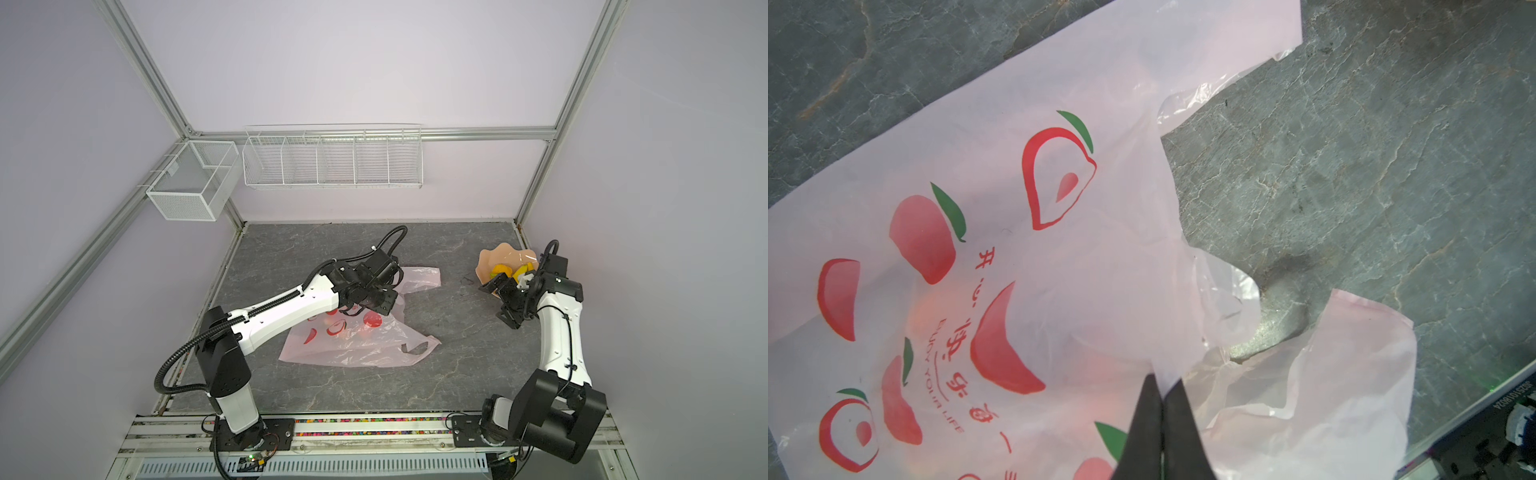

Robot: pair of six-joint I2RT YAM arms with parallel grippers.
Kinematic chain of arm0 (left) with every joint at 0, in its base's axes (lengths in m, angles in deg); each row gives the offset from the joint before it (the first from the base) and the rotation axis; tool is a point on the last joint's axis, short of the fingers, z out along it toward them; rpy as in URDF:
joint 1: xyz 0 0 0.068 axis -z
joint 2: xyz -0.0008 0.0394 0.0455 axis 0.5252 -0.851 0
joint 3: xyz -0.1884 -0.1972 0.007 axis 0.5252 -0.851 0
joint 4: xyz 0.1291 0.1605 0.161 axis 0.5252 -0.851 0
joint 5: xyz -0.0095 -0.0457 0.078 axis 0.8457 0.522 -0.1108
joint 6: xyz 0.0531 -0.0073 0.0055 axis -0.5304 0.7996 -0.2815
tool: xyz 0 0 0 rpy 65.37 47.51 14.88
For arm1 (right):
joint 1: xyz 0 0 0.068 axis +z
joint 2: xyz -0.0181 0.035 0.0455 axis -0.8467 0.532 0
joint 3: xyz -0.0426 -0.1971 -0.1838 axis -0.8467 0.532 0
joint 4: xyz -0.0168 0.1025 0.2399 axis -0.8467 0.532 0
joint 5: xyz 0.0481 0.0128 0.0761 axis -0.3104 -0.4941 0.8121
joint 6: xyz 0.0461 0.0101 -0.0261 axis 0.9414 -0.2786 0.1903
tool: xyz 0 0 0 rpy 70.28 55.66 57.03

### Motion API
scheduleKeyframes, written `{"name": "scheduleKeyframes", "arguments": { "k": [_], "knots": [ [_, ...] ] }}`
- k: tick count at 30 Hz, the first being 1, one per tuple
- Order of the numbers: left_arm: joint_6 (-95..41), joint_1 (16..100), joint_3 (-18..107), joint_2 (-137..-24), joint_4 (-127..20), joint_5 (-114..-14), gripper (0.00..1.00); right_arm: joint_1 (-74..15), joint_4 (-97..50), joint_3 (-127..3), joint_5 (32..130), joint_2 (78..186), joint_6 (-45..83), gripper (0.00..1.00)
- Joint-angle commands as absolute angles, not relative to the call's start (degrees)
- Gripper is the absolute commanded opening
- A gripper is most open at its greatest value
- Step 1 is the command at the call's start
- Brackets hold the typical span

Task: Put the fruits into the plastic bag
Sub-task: 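Withdraw the right gripper from the bag toward the fruit bowl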

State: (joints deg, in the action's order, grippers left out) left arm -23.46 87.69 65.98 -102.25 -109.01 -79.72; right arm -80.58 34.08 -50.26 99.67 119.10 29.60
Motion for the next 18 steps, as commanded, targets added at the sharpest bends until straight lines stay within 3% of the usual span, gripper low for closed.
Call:
{"name": "scheduleKeyframes", "arguments": {
  "k": [1,7,18],
  "knots": [
    [-23.10,88.03,65.14,-100.37,-108.61,-80.30,0.00,-82.32,36.07,-53.16,96.12,120.99,27.22,0.95],
    [-23.10,88.02,64.73,-100.10,-108.42,-80.22,0.00,-84.88,35.28,-58.21,90.57,125.24,27.47,1.00],
    [-22.75,88.02,64.35,-99.56,-108.60,-80.47,0.00,-88.98,27.73,-63.00,90.76,135.47,34.30,0.78]
  ]
}}
